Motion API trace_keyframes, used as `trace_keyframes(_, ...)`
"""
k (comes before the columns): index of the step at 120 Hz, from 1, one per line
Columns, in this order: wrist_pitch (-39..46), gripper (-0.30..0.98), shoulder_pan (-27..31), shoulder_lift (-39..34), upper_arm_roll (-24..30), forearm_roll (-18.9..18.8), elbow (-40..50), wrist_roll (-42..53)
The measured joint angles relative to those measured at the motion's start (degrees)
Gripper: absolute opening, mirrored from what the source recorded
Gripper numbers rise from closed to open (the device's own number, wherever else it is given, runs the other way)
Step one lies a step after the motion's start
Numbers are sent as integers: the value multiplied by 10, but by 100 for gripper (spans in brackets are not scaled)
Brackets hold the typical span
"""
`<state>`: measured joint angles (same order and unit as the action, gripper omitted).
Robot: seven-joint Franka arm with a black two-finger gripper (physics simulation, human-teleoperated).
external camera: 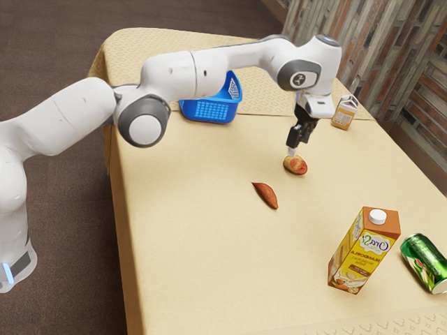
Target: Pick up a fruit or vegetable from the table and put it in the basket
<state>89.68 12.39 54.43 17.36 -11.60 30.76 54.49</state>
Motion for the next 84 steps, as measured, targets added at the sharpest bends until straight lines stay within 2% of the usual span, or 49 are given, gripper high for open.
trace_keyframes(41,34,68,7,37,-3,28,8,86)
trace_keyframes(84,47,67,14,43,-5,36,10,136)
